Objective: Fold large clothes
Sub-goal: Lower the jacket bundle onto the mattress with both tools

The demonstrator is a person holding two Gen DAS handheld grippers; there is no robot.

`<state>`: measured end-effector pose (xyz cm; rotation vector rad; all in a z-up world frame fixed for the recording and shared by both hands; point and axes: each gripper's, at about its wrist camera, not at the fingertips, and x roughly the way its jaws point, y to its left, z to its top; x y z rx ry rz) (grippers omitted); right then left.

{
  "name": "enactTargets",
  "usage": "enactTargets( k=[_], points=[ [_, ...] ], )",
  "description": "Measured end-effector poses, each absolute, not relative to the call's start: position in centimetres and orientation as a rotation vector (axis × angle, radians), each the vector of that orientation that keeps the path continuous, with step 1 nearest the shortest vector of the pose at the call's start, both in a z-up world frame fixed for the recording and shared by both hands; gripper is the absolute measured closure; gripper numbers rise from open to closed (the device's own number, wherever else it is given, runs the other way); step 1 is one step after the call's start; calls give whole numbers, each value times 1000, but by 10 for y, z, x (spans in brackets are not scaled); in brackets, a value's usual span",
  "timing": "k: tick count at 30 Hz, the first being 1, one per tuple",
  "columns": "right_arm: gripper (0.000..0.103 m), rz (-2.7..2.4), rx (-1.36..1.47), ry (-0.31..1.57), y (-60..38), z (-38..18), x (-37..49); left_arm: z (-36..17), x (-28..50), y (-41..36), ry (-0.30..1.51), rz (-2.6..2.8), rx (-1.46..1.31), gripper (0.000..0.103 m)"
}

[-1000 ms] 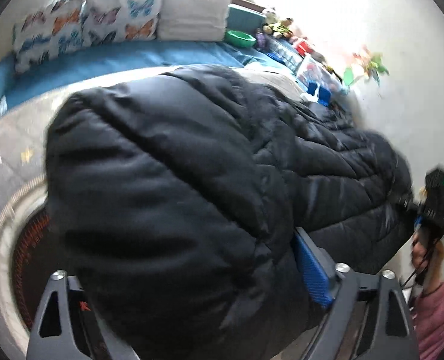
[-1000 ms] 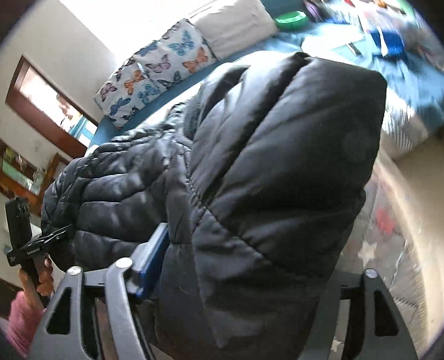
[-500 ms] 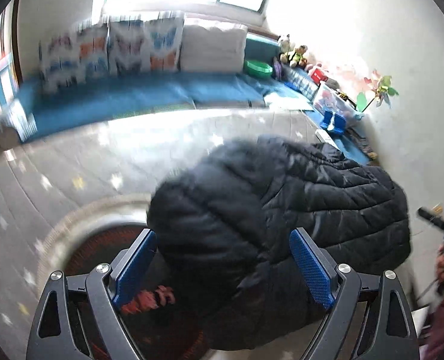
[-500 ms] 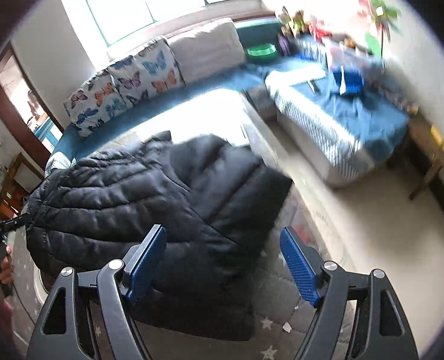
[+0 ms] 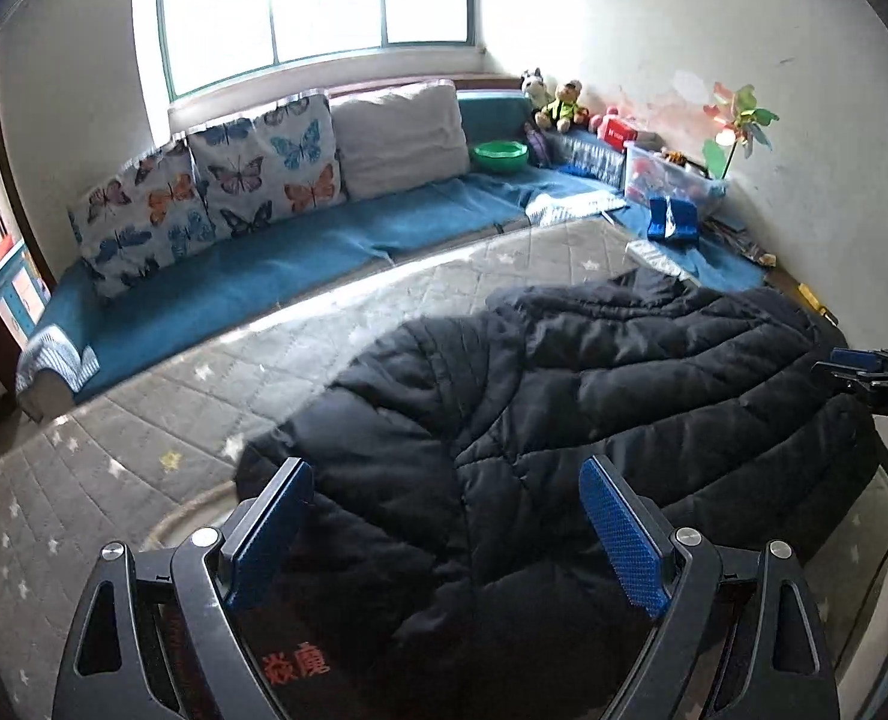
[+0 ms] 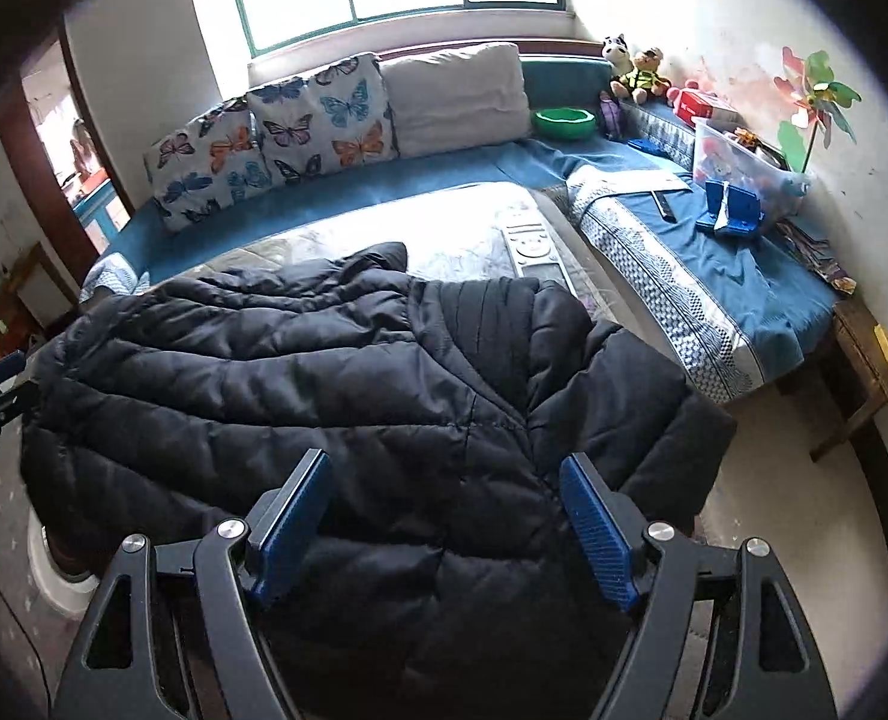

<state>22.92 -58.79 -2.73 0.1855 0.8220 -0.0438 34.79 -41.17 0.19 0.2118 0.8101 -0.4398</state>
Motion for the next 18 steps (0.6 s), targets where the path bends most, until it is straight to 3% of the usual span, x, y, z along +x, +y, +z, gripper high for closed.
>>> enactTargets(
  k=[18],
  points=[
    [16,-59,222,858,-602,-55,250,-76,408,-408,977,-455,92,4]
  ],
)
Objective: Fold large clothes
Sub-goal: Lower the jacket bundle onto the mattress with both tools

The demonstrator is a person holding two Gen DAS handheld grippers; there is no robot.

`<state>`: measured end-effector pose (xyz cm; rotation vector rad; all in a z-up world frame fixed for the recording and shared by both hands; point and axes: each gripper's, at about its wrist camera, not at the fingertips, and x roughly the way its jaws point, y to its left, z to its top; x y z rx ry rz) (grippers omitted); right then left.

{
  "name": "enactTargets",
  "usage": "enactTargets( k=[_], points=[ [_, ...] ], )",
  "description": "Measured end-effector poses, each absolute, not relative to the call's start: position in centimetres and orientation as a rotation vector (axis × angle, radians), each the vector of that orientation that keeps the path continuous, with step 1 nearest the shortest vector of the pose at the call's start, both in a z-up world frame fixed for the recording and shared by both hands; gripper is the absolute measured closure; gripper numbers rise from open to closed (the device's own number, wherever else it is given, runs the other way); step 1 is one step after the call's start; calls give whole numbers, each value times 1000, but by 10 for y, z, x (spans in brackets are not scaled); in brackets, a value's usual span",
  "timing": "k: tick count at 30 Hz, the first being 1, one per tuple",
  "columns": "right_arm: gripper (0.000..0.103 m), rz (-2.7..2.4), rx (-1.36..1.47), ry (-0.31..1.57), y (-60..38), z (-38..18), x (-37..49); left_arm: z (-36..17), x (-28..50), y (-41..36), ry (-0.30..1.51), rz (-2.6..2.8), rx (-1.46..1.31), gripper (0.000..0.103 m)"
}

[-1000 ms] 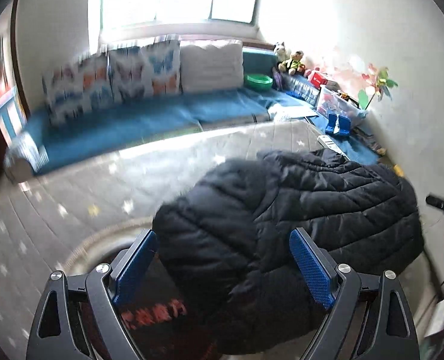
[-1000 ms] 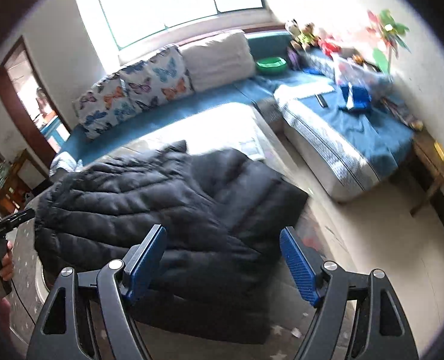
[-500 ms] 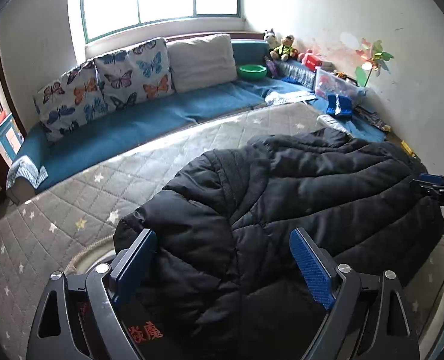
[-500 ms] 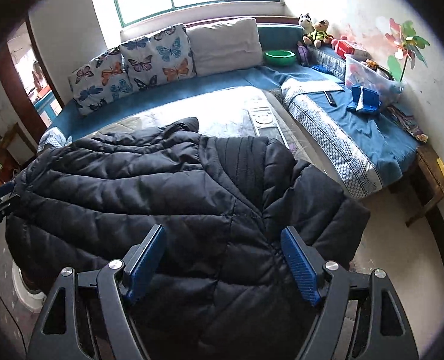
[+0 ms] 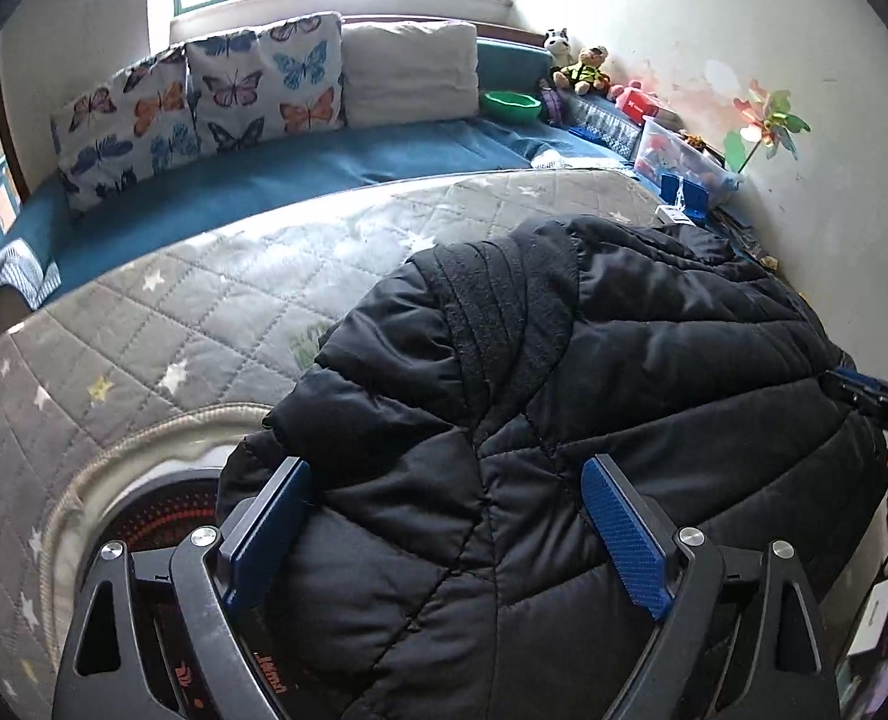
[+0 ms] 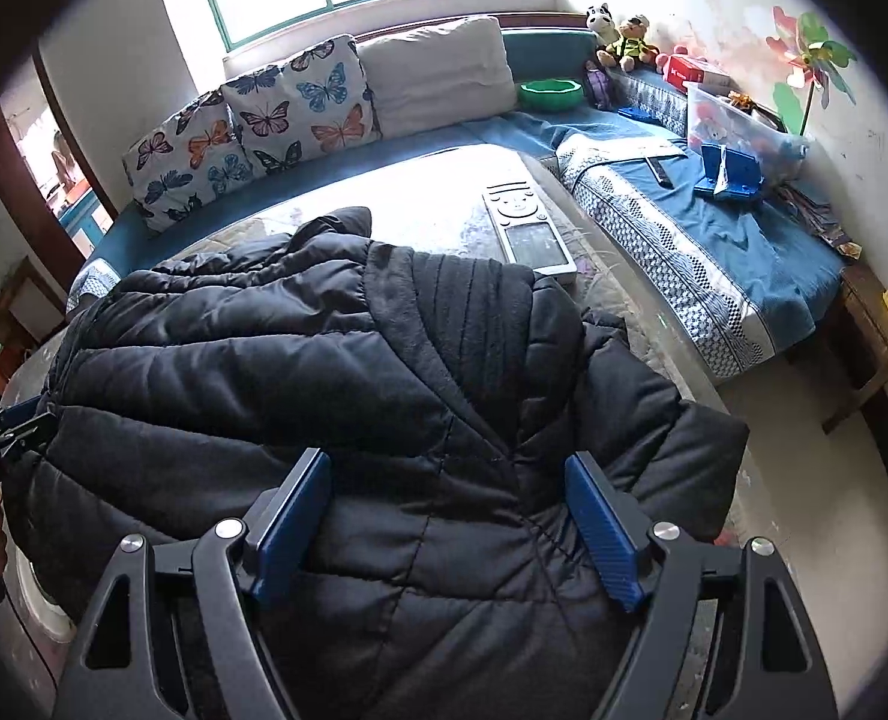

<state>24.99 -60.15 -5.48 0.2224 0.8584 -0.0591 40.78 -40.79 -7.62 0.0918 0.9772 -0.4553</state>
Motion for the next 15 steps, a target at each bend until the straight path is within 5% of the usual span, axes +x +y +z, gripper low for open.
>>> enactTargets(
  k=[15],
  points=[
    [16,-30,163,739,-569,-3,247,-19,389,-415,859,-457,139,4]
  ],
)
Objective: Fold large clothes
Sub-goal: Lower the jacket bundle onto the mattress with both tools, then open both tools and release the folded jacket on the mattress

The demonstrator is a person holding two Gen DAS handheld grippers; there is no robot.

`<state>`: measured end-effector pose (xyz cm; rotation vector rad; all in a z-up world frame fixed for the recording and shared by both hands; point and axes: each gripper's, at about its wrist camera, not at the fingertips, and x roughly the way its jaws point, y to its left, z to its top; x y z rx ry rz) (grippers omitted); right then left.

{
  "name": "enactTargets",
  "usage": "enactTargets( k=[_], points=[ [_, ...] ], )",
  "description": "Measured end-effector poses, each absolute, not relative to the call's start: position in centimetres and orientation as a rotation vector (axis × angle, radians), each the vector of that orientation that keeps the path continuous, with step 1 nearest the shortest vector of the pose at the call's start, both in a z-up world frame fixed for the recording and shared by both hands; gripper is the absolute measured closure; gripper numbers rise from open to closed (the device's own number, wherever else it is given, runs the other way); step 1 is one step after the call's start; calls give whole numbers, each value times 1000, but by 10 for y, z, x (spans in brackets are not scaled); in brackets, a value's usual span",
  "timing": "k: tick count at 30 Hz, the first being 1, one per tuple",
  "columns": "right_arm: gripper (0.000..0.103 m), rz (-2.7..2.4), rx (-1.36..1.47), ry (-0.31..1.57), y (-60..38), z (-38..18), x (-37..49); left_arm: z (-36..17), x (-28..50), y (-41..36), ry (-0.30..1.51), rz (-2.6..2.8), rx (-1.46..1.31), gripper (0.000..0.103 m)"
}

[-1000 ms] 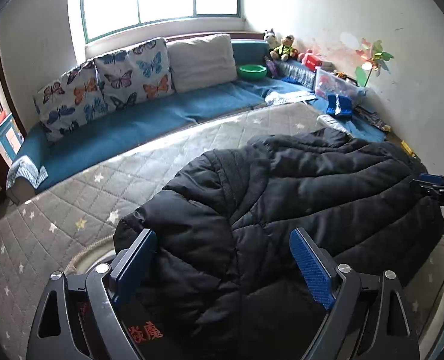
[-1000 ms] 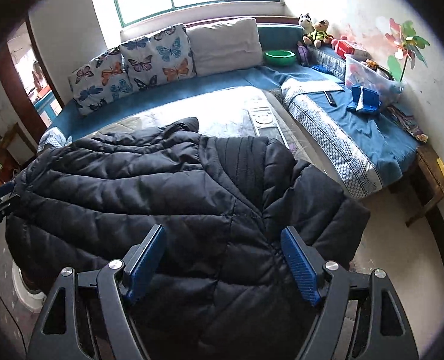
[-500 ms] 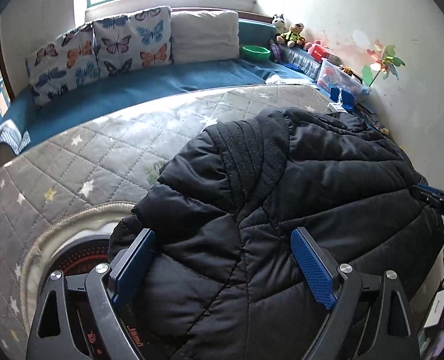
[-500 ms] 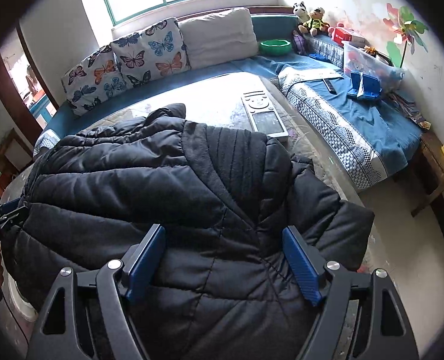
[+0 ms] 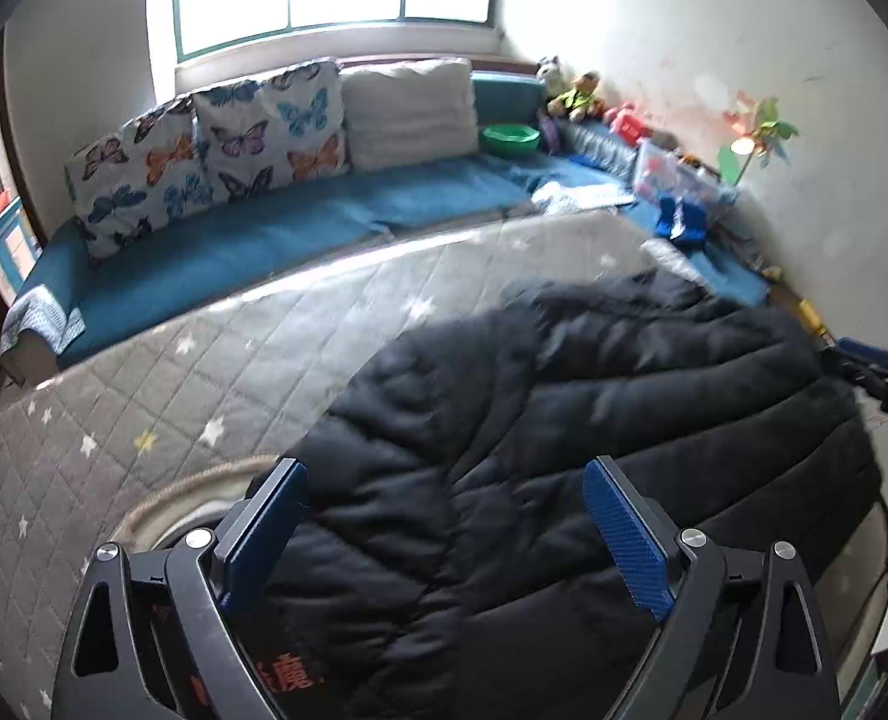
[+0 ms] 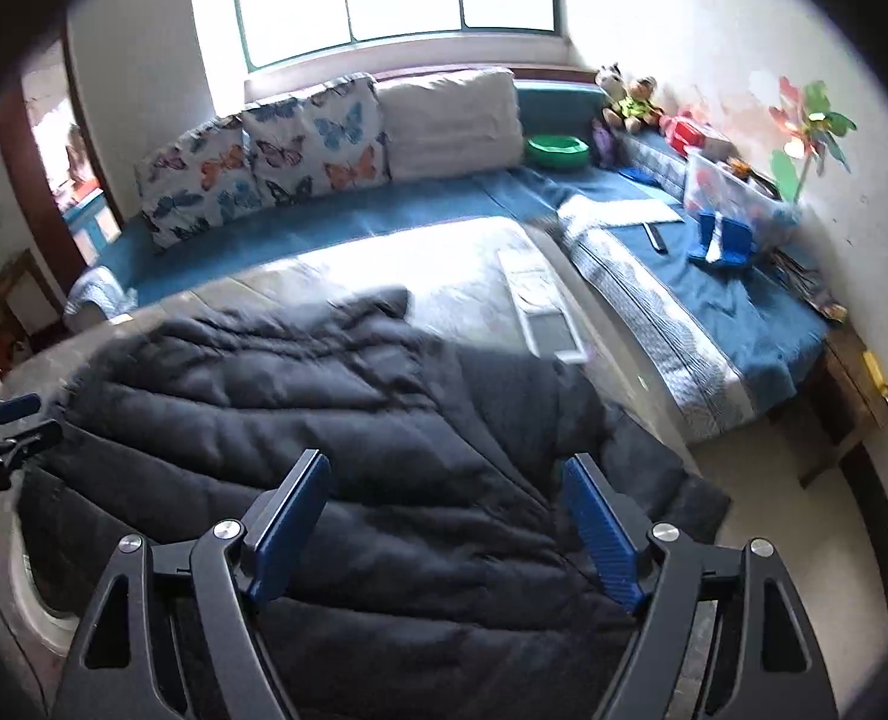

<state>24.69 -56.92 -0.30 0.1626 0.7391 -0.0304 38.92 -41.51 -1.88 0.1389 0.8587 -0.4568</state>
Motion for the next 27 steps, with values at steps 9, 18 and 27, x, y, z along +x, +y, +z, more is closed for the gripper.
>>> enactTargets(
  k=[9,18,27],
  points=[
    [16,-11,184,891,-555,-41,295,-27,401,-460,917,-504,203,6],
    [16,-69,130,963,-548,-45,304,-51,421,-458,994,-473,151,6],
    [16,14,88,878,-523,-22,240,-21,363,-446,895,-511,178,6]
  ],
)
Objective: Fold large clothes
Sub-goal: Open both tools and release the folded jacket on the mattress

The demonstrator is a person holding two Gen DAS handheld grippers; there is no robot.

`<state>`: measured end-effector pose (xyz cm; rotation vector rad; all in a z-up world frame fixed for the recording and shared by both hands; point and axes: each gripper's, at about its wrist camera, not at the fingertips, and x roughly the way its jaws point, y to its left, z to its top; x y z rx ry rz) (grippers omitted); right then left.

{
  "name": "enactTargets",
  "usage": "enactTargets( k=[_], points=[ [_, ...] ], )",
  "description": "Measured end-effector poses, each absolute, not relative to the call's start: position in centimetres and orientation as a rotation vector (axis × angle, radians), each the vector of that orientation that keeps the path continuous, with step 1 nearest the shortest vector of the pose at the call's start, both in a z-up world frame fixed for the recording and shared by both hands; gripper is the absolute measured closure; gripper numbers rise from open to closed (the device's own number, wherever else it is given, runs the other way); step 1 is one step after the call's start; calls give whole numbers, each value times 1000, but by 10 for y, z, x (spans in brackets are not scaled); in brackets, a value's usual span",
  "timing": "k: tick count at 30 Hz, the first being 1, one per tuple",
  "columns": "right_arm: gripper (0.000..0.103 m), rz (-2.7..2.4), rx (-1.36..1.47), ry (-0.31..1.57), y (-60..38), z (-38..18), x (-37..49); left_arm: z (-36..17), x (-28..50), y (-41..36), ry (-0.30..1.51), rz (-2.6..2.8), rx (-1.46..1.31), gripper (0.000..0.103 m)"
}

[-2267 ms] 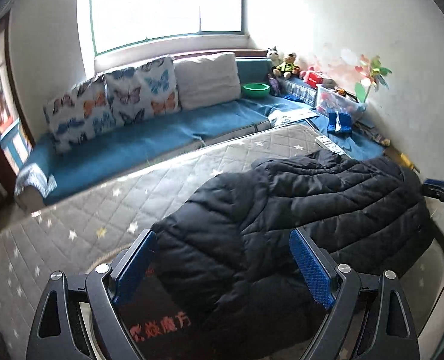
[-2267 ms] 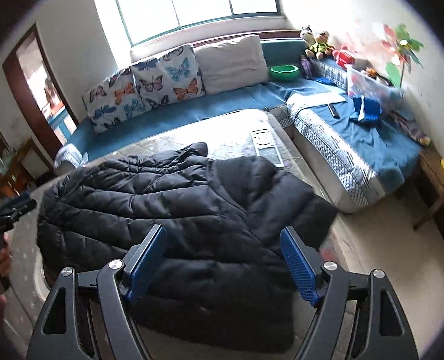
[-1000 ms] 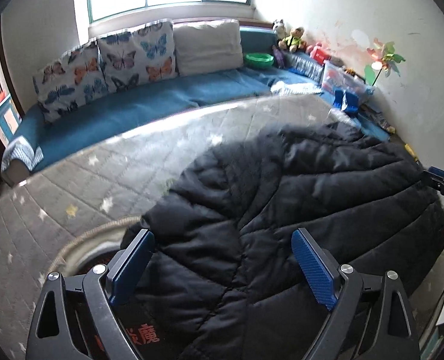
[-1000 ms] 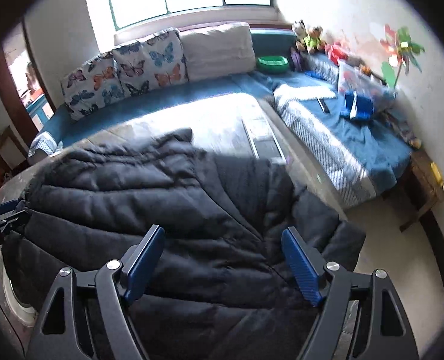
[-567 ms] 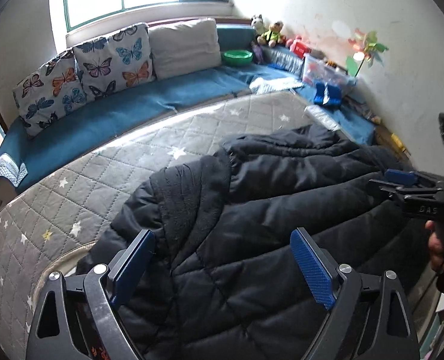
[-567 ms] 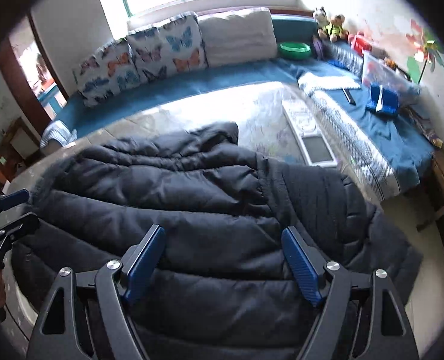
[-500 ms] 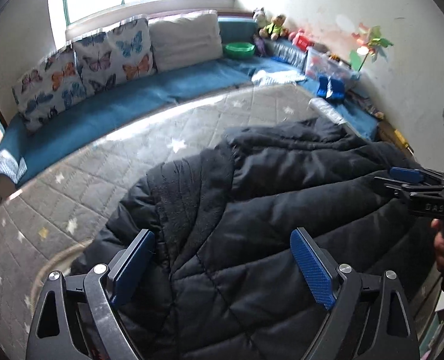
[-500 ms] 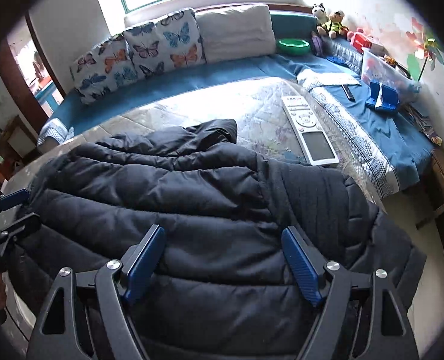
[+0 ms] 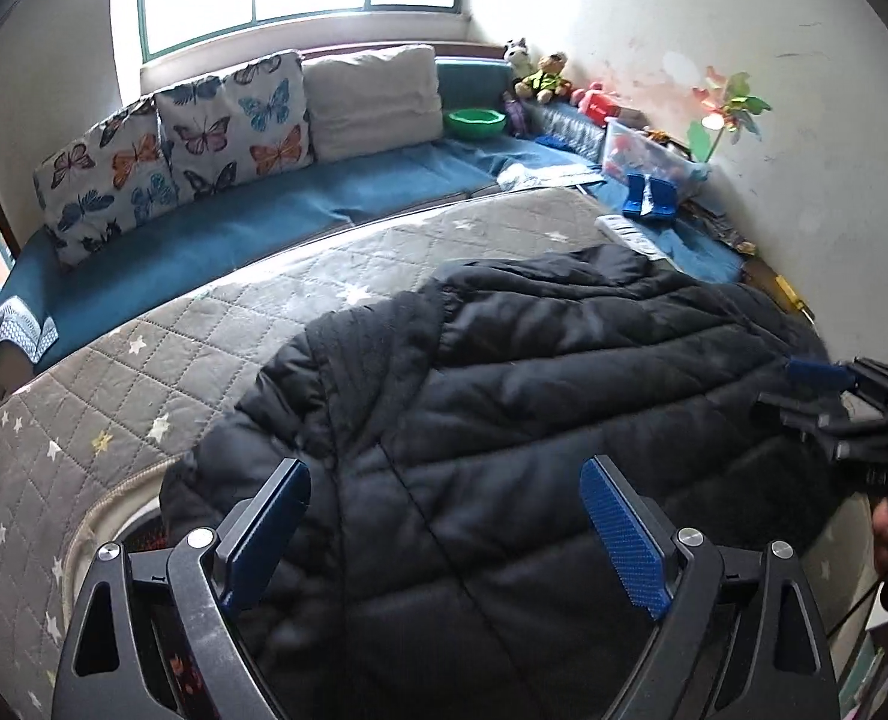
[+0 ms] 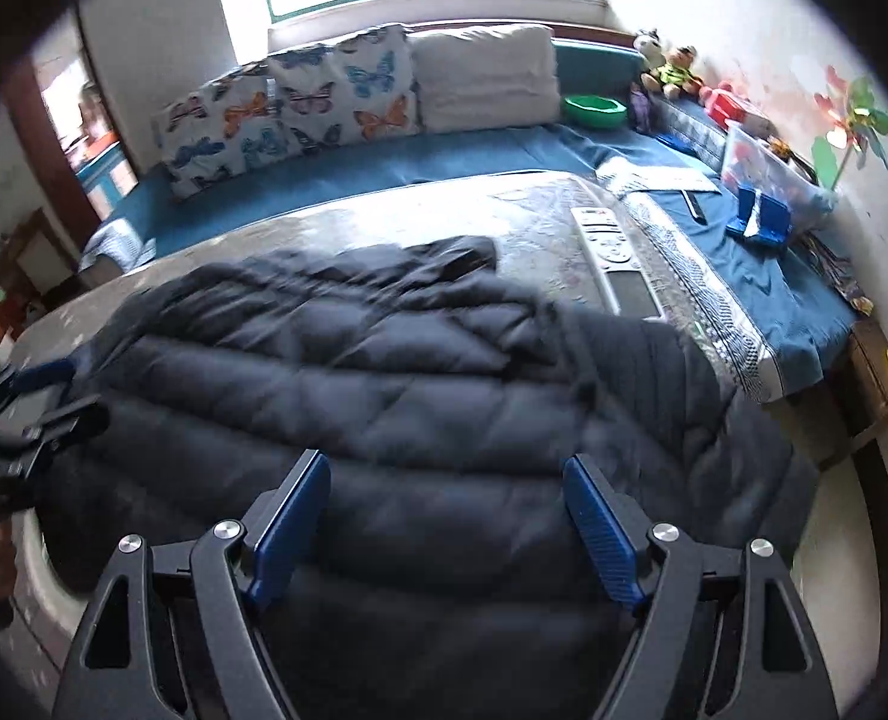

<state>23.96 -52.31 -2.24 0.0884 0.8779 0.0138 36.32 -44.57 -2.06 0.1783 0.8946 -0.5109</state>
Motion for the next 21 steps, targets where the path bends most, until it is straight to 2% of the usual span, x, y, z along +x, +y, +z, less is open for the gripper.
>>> enactTargets(
  k=[5,21],
  points=[
    [16,9,49,871,-507,-30,207,-24,324,-443,879,-528,205,6],
    [15,-152,-20,815,-487,-56,193,-43,267,-429,880,-508,219,5]
  ],
)
